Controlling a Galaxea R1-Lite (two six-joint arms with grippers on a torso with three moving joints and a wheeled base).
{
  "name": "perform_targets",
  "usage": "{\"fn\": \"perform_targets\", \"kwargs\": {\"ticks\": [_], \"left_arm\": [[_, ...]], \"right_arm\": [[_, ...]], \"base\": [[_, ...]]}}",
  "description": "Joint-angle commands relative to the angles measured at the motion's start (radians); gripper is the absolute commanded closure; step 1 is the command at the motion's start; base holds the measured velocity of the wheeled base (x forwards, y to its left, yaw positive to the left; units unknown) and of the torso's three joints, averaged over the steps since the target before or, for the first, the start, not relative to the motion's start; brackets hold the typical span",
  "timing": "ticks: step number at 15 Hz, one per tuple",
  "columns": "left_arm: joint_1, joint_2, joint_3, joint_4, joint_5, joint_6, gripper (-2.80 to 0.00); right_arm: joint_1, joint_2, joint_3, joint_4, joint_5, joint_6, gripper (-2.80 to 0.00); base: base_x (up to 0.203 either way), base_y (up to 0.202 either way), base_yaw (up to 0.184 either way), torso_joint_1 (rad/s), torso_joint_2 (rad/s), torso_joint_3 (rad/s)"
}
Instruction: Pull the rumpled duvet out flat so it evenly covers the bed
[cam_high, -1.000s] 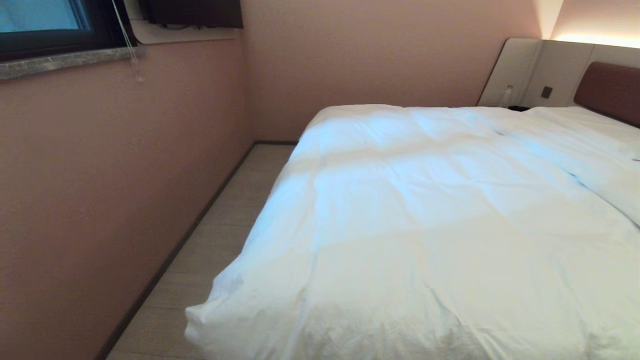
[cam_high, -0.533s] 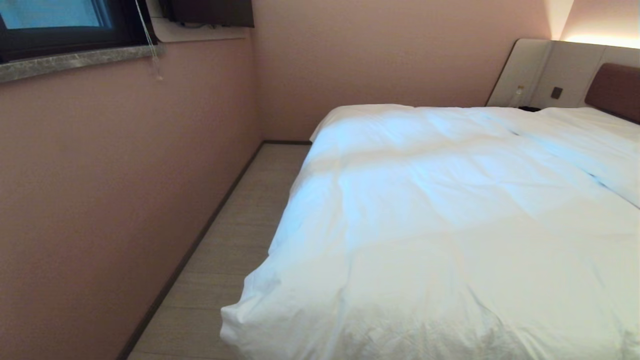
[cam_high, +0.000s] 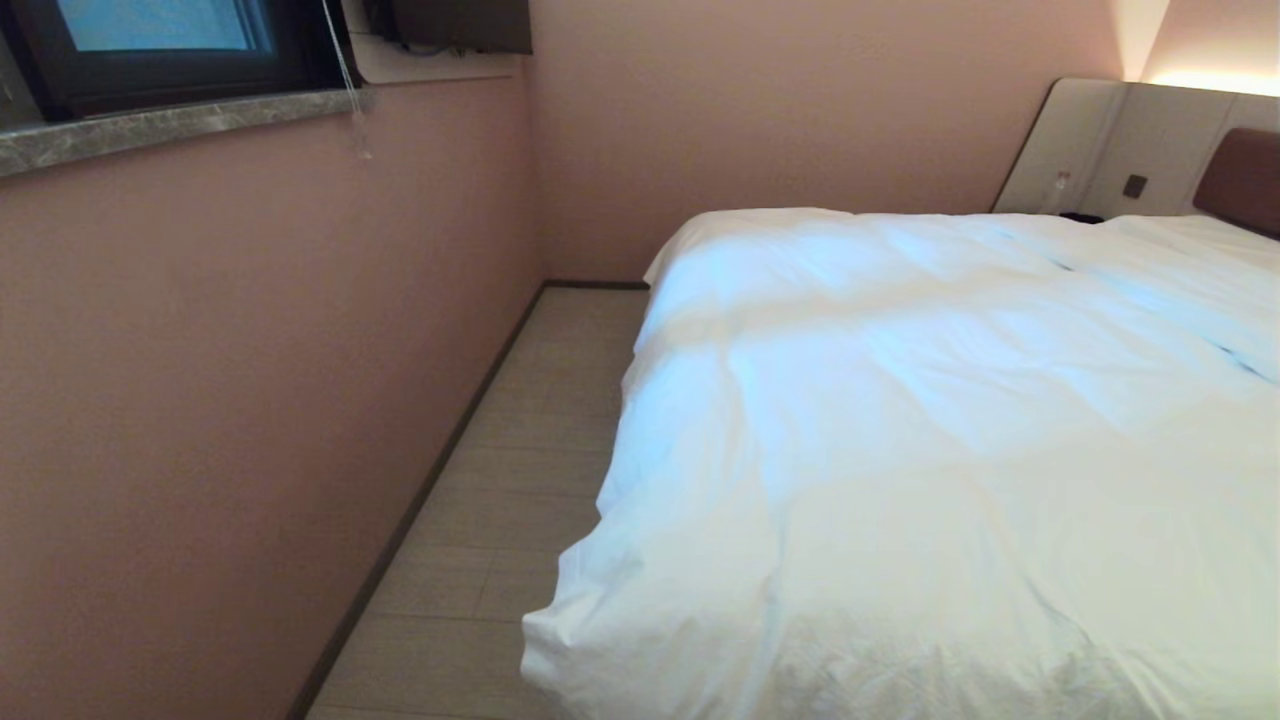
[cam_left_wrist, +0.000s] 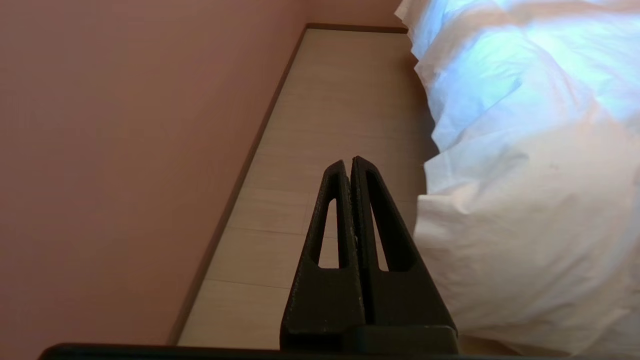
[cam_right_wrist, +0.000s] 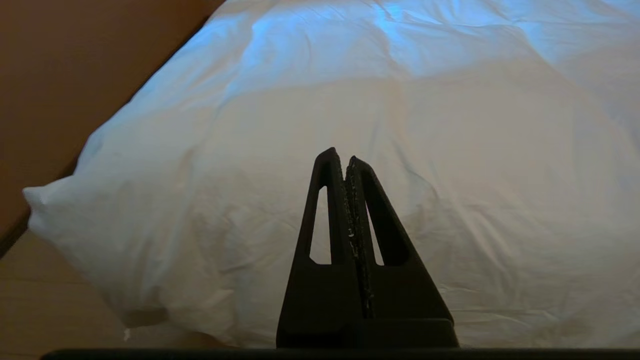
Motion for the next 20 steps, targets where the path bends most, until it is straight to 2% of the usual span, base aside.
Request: {"fn": "perform_targets", "kwargs": {"ticks": [1, 11, 20], "left_arm": [[0.001, 0.000, 0.000, 0.000, 0.001, -0.001, 0.00], [0.001, 0.000, 0.001, -0.001, 0.001, -0.004, 0.00], [0.001, 0.000, 0.001, -0.001, 0.001, -0.002, 0.00]], "right_arm": [[0.000, 0.000, 0.000, 0.000, 0.000, 0.000, 0.00], [0.000, 0.000, 0.000, 0.000, 0.000, 0.000, 0.00], [0.000, 0.000, 0.000, 0.000, 0.000, 0.000, 0.00]], "base": [[0.000, 0.197, 0.000, 0.002, 0.01, 0.002], [0.000, 0.183, 0.000, 0.002, 0.00, 0.003], [0.000, 0.000, 0.000, 0.000, 0.00, 0.000]]}}
